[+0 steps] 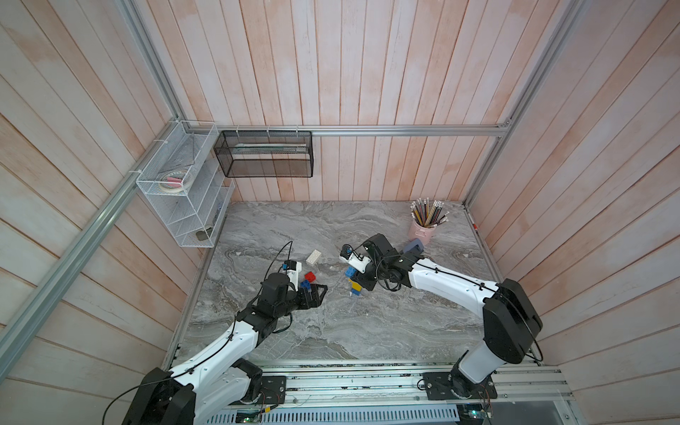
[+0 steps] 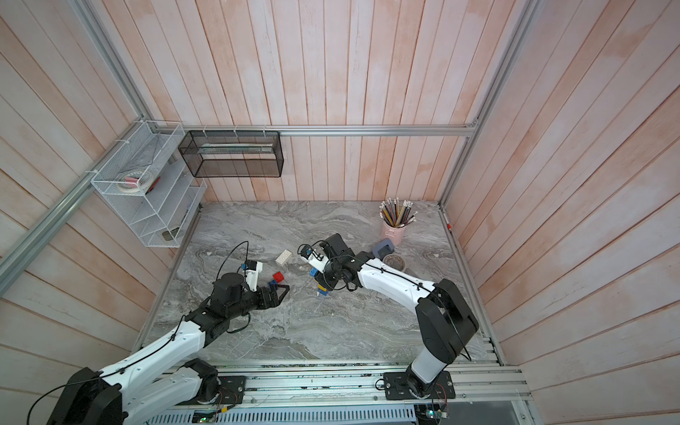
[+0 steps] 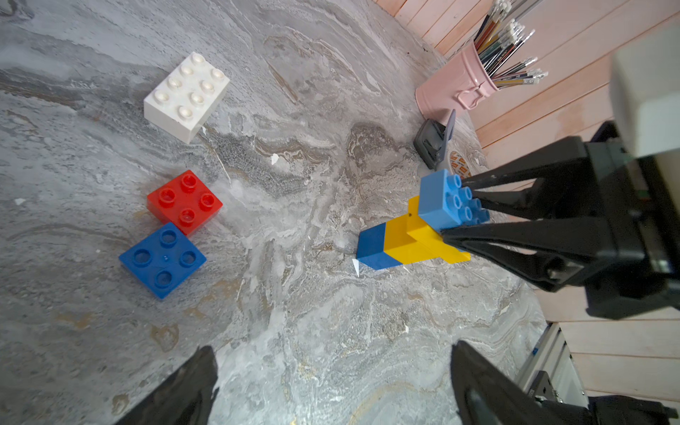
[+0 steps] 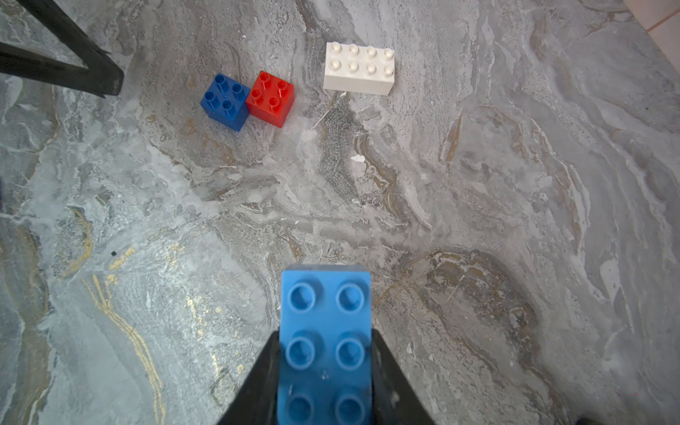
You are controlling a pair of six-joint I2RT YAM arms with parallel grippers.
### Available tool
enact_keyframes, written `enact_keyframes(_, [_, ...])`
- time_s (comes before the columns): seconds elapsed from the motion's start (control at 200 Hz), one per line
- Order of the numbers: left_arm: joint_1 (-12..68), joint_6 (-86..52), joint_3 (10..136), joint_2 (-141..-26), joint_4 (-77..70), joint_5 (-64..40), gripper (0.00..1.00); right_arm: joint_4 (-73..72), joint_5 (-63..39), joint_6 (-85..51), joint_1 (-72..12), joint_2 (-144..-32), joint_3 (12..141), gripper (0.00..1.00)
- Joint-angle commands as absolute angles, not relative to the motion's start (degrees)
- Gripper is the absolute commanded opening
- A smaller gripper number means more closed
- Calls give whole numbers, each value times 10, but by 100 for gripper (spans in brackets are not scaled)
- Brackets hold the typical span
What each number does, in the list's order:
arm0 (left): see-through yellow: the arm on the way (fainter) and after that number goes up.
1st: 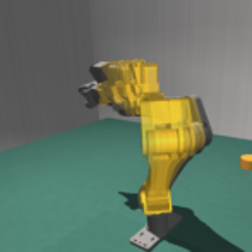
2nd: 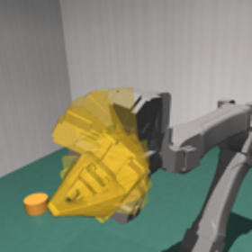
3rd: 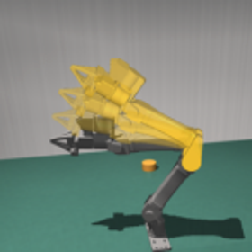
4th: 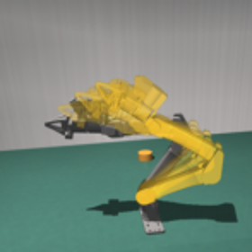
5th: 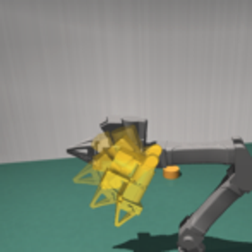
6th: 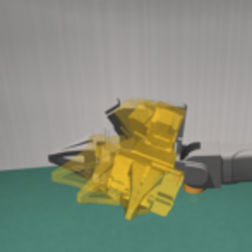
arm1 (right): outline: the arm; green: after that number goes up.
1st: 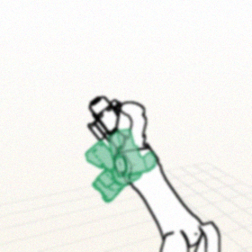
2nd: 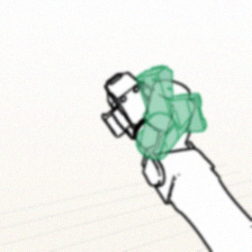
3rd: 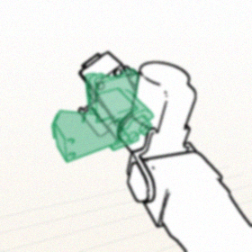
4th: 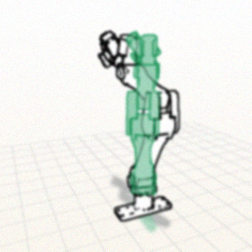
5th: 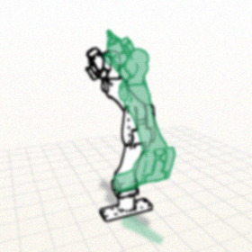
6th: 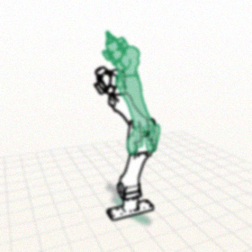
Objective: Assemble a spoon with lego
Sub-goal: Assemble the lego brick with the lego brick.
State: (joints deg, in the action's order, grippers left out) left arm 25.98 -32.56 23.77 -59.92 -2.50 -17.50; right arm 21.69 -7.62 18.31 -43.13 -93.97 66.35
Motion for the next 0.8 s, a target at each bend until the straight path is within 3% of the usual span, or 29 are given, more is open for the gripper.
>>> enact_keyframes(0.0, [257, -322, 244, -638, -70, -225, 100, 313, -52, 208, -434, -966, 635, 0])
enact_keyframes(0.25, [258, -345, 242, -706, -141, -265, 99, 317, -73, 207, -433, -974, 647, 0])
enact_keyframes(0.79, [257, -317, 261, -627, -57, -255, 99, 329, -91, 180, -431, -1012, 635, 0])
